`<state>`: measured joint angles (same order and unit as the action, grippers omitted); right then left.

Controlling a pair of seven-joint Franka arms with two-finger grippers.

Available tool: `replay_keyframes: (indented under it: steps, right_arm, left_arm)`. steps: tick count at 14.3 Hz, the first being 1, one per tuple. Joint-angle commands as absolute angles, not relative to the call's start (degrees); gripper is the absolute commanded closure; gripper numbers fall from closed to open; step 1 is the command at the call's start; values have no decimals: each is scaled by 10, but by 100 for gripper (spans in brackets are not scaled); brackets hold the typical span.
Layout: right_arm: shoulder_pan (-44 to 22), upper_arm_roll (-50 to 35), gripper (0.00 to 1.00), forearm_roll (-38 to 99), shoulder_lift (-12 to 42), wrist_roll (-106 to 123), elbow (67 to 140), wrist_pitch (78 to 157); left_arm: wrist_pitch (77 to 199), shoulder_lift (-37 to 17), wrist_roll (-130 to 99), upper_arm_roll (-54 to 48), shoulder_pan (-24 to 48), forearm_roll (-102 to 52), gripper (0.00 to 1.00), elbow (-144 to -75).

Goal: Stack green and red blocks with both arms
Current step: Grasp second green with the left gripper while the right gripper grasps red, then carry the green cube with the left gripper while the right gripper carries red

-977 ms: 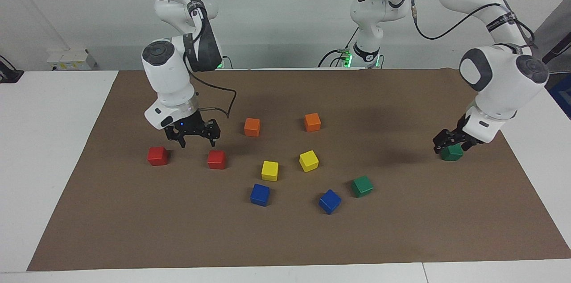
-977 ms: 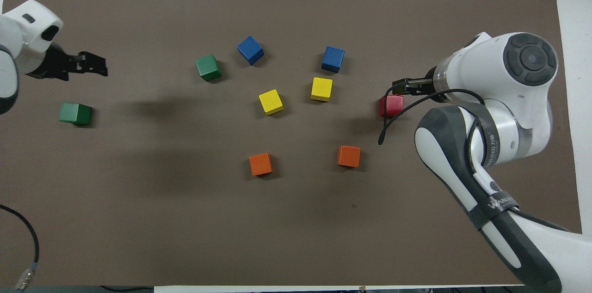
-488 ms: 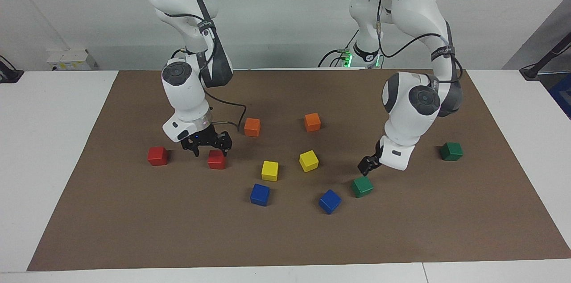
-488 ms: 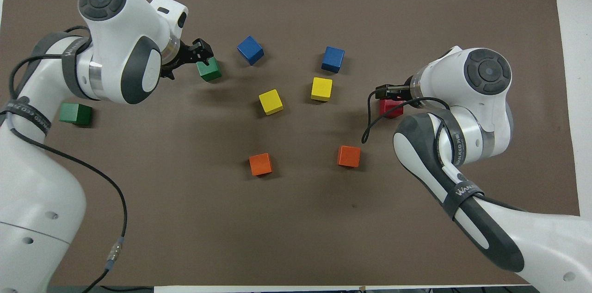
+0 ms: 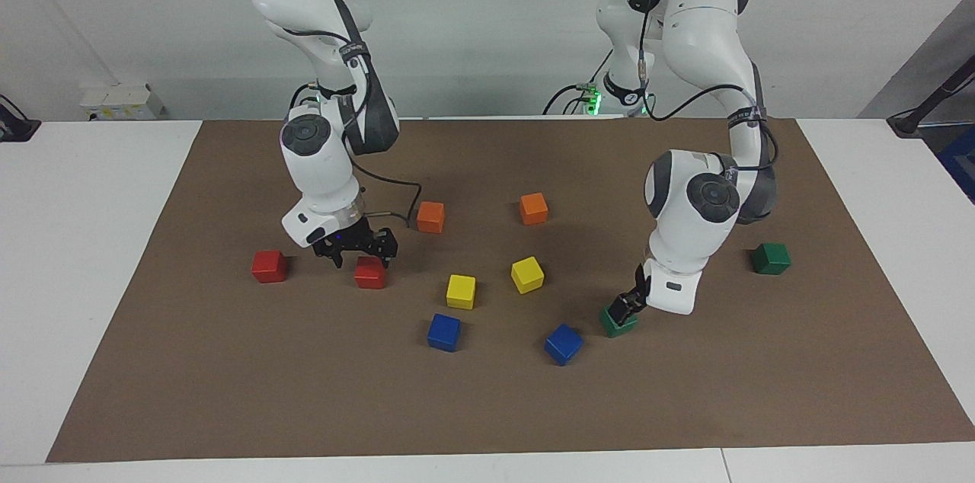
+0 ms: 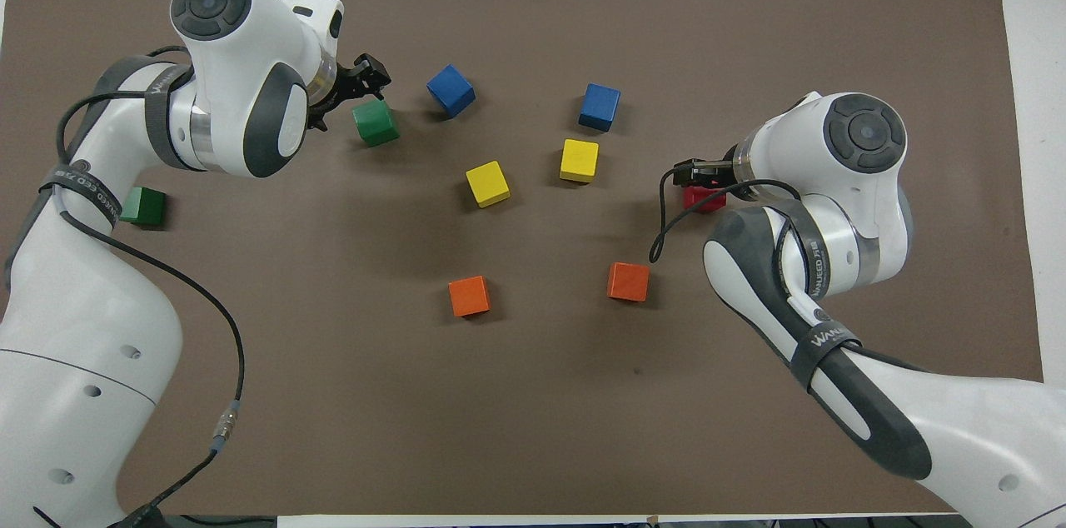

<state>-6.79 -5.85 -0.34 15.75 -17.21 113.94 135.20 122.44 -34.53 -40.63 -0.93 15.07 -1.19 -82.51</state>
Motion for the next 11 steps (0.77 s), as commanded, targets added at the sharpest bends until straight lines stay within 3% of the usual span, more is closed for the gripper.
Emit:
replay_keyframes:
  steps: [1,5,6,9,11]
  right_arm:
    - [-67,-61,0,-2,165,-184,1157,1384]
    - [-67,-61,0,-2,175,-182,1163,1390]
    - [-67,-61,10,-2,173,-182,1166,1389]
    - [-63,-60,57,-2,167,-182,1165,1366]
    - [-56,-59,77,-2,164,-180,1158,1343]
  left_arm:
    - [1252,-375,-453,-2,168,2,0,-807]
    - [1274,-382,-448,-4,165,35,0,-809]
    - [1276,-383,-447,-4,163,43,0,-810]
    - [1300,-386,-446,-4,169,62,0,-825]
    - [1315,-385,-446,-6,171,59,0,-838]
